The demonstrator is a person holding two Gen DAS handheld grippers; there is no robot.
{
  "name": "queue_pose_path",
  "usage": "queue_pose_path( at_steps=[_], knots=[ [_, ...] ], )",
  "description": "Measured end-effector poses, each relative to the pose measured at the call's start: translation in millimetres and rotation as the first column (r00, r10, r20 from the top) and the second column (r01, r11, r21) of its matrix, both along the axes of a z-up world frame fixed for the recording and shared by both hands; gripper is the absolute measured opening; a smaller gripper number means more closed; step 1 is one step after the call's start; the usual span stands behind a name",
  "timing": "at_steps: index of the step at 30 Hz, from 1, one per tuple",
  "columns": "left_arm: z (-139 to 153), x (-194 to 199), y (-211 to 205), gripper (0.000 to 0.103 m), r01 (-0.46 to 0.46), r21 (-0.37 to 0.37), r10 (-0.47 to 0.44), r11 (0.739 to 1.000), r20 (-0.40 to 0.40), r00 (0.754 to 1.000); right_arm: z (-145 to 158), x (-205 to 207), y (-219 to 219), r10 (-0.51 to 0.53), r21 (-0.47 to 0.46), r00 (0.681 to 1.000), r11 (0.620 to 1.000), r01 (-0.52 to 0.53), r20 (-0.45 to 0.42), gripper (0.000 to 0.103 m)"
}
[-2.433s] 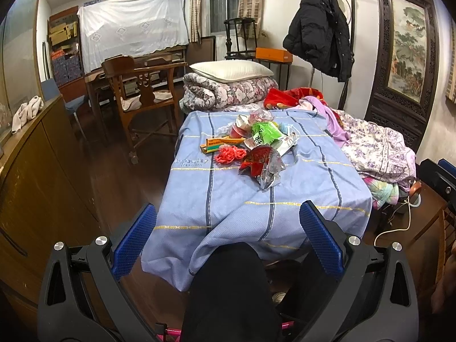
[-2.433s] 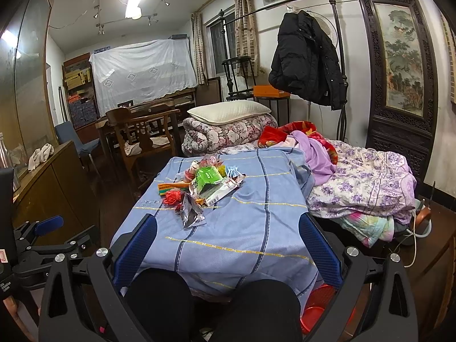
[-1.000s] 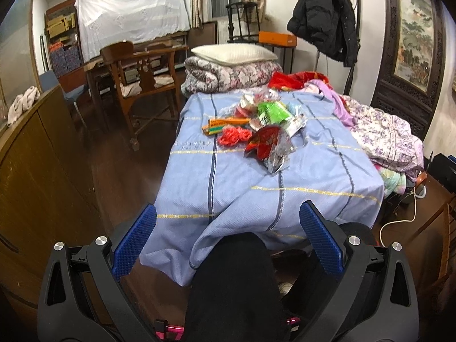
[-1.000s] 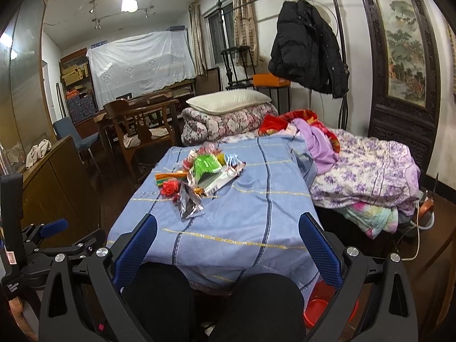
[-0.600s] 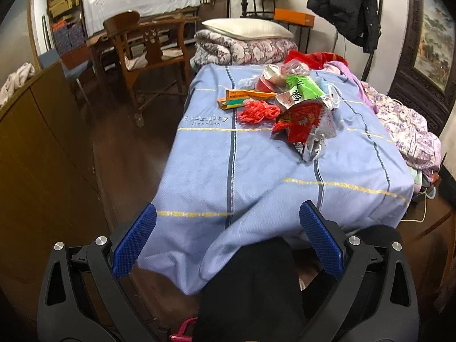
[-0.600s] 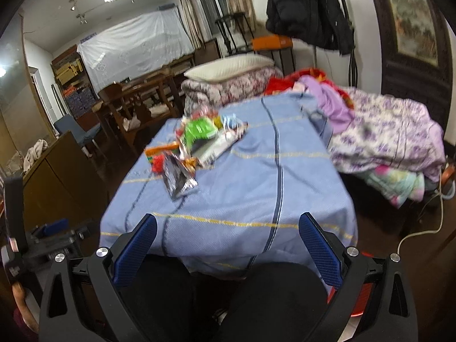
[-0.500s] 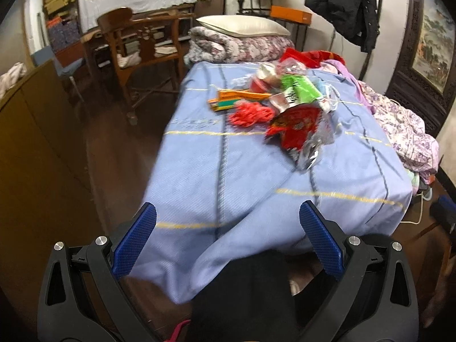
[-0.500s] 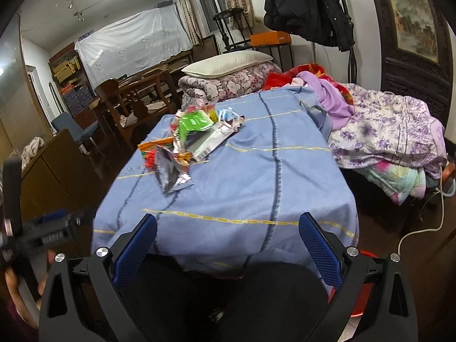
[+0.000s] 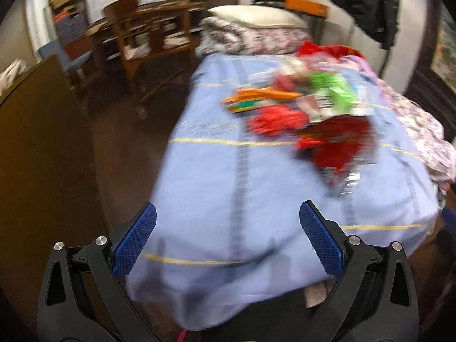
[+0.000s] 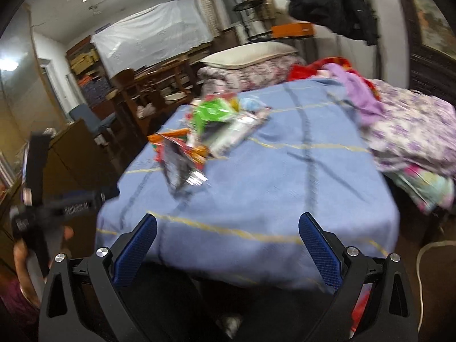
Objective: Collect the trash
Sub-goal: 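Grasp the red snack wrapper with the right tool while the left tool grasps the red mesh bag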
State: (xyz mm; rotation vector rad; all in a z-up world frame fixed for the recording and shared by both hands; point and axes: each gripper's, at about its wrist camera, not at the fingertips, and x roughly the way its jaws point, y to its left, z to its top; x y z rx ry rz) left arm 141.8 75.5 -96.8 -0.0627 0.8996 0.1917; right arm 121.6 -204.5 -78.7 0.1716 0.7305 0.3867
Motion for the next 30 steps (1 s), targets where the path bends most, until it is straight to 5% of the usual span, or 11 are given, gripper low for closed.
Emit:
queue_pose_path(
  at_steps=[7,9,10,11,12,17,24,30],
  knots=[
    [-12.8,-10.5,61.1,0.096,-0.117,-0.021,0.116,0.993,-0.041,0.992,1.5,63.9,78.4,0.121,-0.055,0.993,0.991,-0.12,0.001,0.097],
    [-13.3,-11.2,65.1,0.096,-0.117,-0.023,0.116,0.993,-0.04,0.992,-4.9,78.6,97.0,0.118,-0.121,0.993,0.986,-0.116,0.013,0.087],
    [-12.8,-9.7,65.7,0.096,-0.113,-0.028,0.112,0.993,-0.039,0.993,-8.2,83.0,101.5,0.114,-0.145,0.993,0.983,-0.111,0.013,0.06],
    [-12.1,-6.9,65.6,0.096,-0.103,-0.036,0.102,0.994,-0.038,0.994,-13.8,88.7,106.0,0.106,-0.177,0.994,0.979,-0.104,0.002,0.011],
    [-11.4,-4.9,64.0,0.096,-0.094,-0.041,0.093,0.995,-0.037,0.995,-17.9,91.8,106.7,0.111,-0.181,0.994,0.977,-0.113,-0.021,0.003],
    [-5.5,30.8,40.9,0.096,0.013,-0.059,-0.014,0.998,-0.015,1.0,-9.8,55.5,70.7,0.123,-0.028,0.992,0.992,-0.122,0.037,0.003],
    [-3.7,95.1,-12.1,0.096,0.191,-0.01,-0.19,0.982,0.056,0.98,-1.6,0.0,-8.9,-0.058,-0.044,0.996,0.997,0.061,0.064,0.004],
    [-15.0,137.3,-33.7,0.096,0.246,0.05,-0.248,0.968,0.038,0.968,5.0,-2.6,-46.2,-0.135,-0.026,0.989,0.99,0.137,0.066,0.004]
  ],
)
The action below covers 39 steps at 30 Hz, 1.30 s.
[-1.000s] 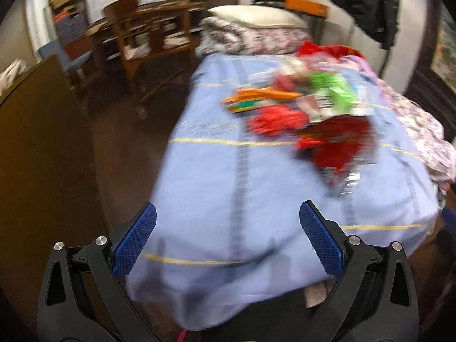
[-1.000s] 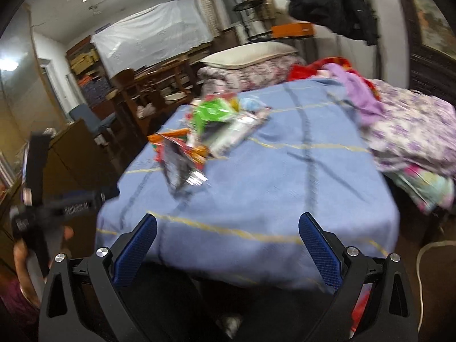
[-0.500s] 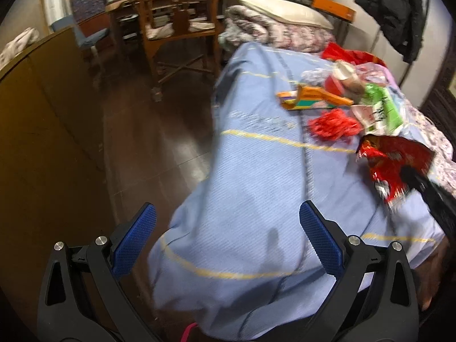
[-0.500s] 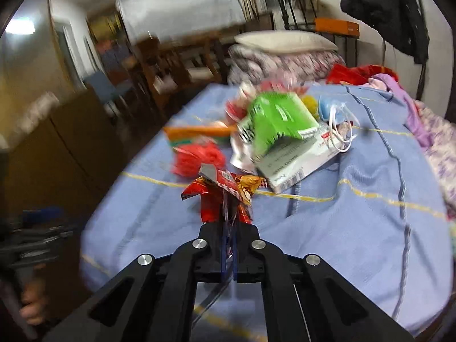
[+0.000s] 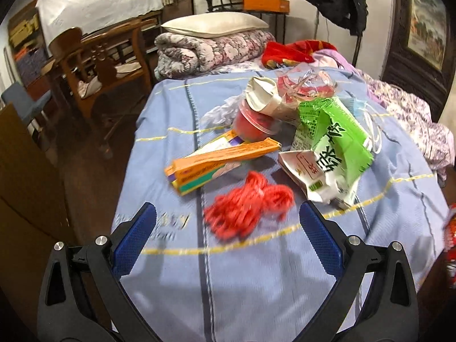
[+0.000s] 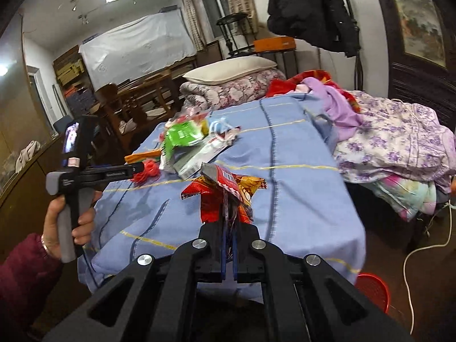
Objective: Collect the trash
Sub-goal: 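Grasp the red snack wrapper with the right tool while the left tool grasps the red mesh bag, then carry both items to the red wastebasket and open both tools to drop them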
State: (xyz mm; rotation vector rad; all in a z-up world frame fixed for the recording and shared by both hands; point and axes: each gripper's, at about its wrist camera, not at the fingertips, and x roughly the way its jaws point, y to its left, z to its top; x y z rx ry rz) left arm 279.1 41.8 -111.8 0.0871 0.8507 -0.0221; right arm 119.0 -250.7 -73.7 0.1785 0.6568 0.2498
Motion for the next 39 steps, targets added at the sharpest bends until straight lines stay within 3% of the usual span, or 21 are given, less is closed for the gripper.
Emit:
queue_pose_path(
  at_steps=[4,6,7,8,10,11,21,28,34,39],
  knots=[
    [-10.5,13.6,0.8,0.096,0.014,0.001,-0.014,1.0,-0.02,1.0,-6.4,3.8,-3.2,0.009,0.027,1.0,1.0,-0.008,-0.016,0.004],
    [-13.3,15.9,0.1,0.087,0.027,0.002,-0.027,1.0,-0.018,0.999,-9.5,5.1,-3.6,0.012,0.026,1.0,1.0,-0.012,-0.024,0.004],
    [-15.3,15.8,-2.5,0.076,0.037,0.001,-0.037,0.999,-0.02,0.999,-9.9,6.2,-2.8,0.012,0.025,1.0,1.0,-0.011,-0.028,0.004],
    [-17.2,15.7,-5.3,0.059,0.05,-0.005,-0.05,0.999,-0.025,0.998,-11.2,6.4,-3.2,0.01,0.025,0.999,1.0,-0.01,-0.033,0.004],
    [-20.7,14.4,-9.1,0.04,0.081,-0.026,-0.082,0.996,-0.047,0.996,-12.3,3.5,-4.5,0.005,0.033,0.999,0.999,-0.004,-0.04,0.004],
    [-19.9,11.6,-10.6,0.036,0.079,-0.025,-0.08,0.997,-0.042,0.996,-11.5,1.7,-5.2,0.002,0.039,0.999,0.999,-0.001,-0.04,0.004],
    [38.3,-70.2,-25.5,0.034,0.158,-0.11,-0.149,0.981,0.086,0.985,-1.4,-27.6,-25.2,-0.018,0.083,1.0,0.996,0.02,-0.018,0.004],
    [74.6,-122.6,-64.7,0.034,0.244,-0.127,-0.226,0.961,0.145,0.963,16.6,-53.7,-61.7,-0.097,0.116,0.995,0.989,0.094,0.02,0.004],
    [95.9,-162.9,-115.1,0.035,0.368,-0.183,-0.337,0.912,0.182,0.924,34.0,-84.9,-110.0,-0.198,0.113,0.979,0.975,0.191,0.055,0.004],
    [89.6,-183.9,-173.4,0.035,0.465,-0.185,-0.441,0.866,0.156,0.884,27.4,-106.0,-164.0,-0.297,0.107,0.955,0.95,0.292,0.027,0.004]
  ],
)
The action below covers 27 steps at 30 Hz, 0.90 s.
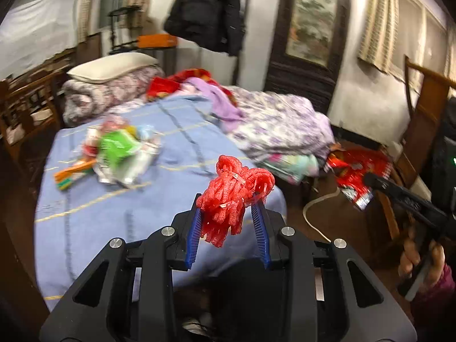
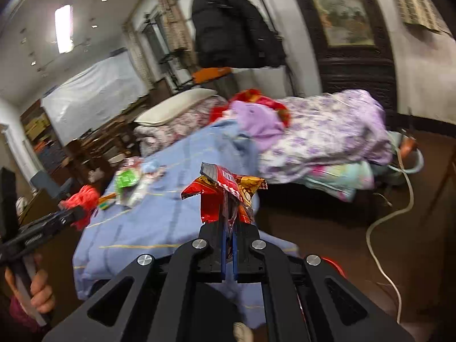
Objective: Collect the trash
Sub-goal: 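Carry both items to the red wastebasket and open both tools to drop them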
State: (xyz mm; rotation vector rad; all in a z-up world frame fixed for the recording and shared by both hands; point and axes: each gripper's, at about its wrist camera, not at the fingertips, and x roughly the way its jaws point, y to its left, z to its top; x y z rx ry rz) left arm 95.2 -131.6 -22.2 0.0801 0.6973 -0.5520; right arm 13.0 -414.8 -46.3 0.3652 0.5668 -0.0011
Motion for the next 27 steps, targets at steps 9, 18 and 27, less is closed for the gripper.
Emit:
queue_pose_path(
  at_steps=[9,18,27],
  knots=[
    [-47.4,4.4,-109.7,0.035,0.208,0.09,-0.197,0.974,-0.118,0.973,-58.3,3.8,-63.3,-0.111,0.001,0.983,0.994,0.112,-0.148,0.005],
    [-128.5,39.7,-212.4,0.037,0.369,0.182,-0.308,0.911,-0.293,0.905,-100.4,2.7,-103.3,-0.194,0.004,0.951,0.98,0.201,-0.239,0.005],
    [-195.1,56.7,-261.9,0.066,0.385,0.298,-0.284,0.874,-0.331,0.9,-127.2,-0.6,-132.4,-0.235,0.031,0.926,0.966,0.255,-0.296,0.005]
  ],
)
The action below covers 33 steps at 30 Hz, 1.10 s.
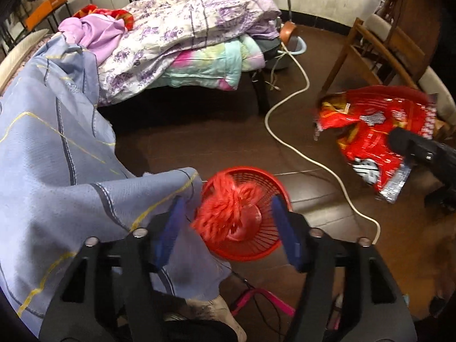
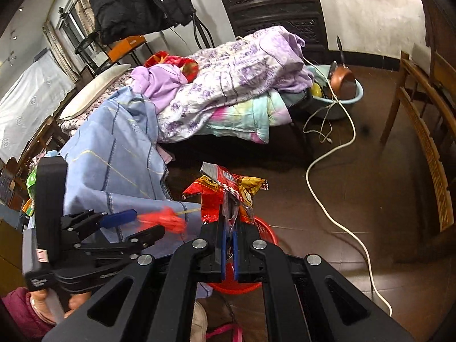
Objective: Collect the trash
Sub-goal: 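Carry both items to the red wastebasket and open both tools to drop them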
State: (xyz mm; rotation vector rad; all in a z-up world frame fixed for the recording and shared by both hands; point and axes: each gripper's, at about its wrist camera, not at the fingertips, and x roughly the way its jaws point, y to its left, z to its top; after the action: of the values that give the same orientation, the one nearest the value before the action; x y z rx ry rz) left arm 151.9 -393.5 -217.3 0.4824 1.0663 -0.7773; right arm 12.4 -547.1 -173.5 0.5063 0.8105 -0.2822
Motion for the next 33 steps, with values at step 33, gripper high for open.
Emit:
queue_pose_path(
  at_steps=[33],
  knots=[
    [35.3,-37.0,96.3,0.089,-0.145,-0.184,0.166,0.972,0.108,0.98,-75.8,56.9,31.1,0.08,0.105,0.988,0.992,-0.066,-0.131,0.04]
  ],
)
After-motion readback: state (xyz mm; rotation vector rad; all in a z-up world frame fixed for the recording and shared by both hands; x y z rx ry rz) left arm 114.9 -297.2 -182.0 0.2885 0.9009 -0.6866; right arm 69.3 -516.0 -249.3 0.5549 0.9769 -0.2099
